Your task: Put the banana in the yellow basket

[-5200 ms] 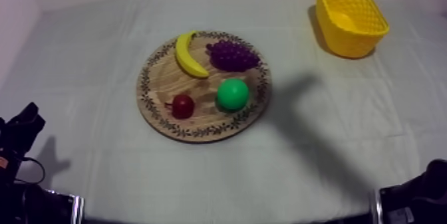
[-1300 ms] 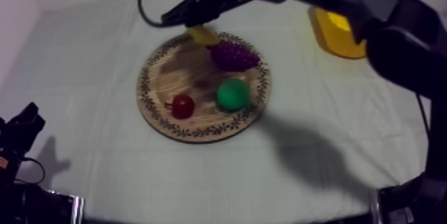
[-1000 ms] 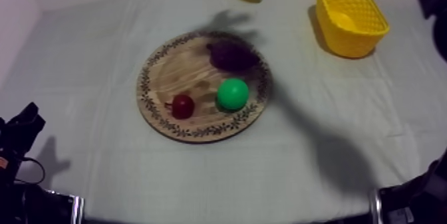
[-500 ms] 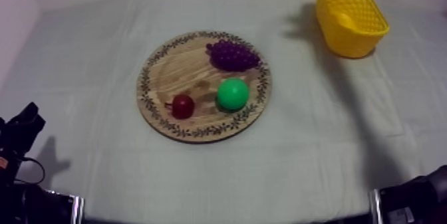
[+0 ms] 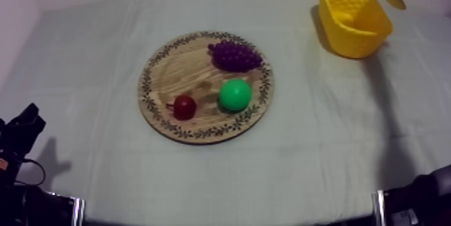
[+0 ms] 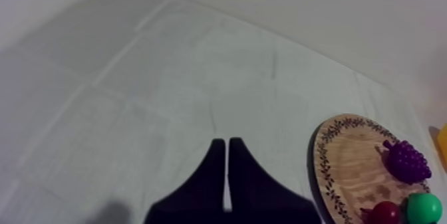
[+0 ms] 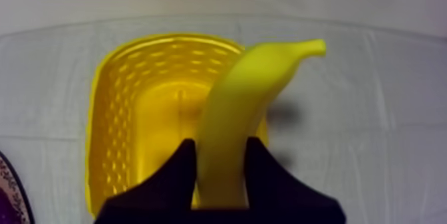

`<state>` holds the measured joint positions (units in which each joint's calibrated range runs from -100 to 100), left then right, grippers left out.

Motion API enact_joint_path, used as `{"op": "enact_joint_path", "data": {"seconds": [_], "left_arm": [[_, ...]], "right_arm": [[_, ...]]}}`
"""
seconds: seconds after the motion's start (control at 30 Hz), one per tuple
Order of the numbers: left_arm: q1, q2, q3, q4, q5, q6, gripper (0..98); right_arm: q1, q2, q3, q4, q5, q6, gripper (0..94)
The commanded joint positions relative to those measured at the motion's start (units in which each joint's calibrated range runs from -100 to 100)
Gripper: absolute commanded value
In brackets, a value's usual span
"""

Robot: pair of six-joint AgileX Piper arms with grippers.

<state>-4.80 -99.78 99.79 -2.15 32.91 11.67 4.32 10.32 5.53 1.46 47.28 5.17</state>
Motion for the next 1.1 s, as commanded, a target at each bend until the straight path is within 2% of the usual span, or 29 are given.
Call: {"op": "enact_joint_path", "data": {"seconds": [0.0, 0.37, 0.57, 0.7, 0.83, 0.93, 1.0, 1.07], "left_arm": [[-0.01, -0.05, -0.01, -0.03, 0.0, 0.01, 0.1], [-0.01, -0.05, -0.01, -0.03, 0.0, 0.0, 0.1], [-0.01, -0.05, -0.01, -0.03, 0.0, 0.02, 0.1], [-0.01, -0.05, -0.01, -0.03, 0.0, 0.02, 0.1], [-0.01, -0.05, -0.01, -0.03, 0.0, 0.02, 0.1], [-0.01, -0.05, -0.01, -0.03, 0.0, 0.0, 0.1], [-0.01, -0.05, -0.01, -0.03, 0.0, 0.01, 0.1], [-0.01, -0.05, -0.01, -0.03, 0.0, 0.02, 0.1]], "right_arm": [[-0.01, 0.81, 0.16, -0.09, -0.81, -0.08, 19.4], [-0.88, 9.3, -1.73, -0.41, -3.1, -0.26, 19.5], [-1.86, 14.39, -3.07, 0.72, -4.9, -1.73, 20.9], [-2.14, 16.75, -4.62, 1.17, -5.76, -2.7, 27.3], [-2.42, 18.07, -5.58, 3.49, -6.56, -5.88, 35.6], [-2.51, 18.34, -5.64, 4.49, -7.22, -7.12, 37.9], [-2.51, 18.03, -5.43, 4.67, -7.42, -7.38, 36.1], [-2.44, 17.15, -4.74, 4.17, -7.73, -6.91, 27.6]]}}
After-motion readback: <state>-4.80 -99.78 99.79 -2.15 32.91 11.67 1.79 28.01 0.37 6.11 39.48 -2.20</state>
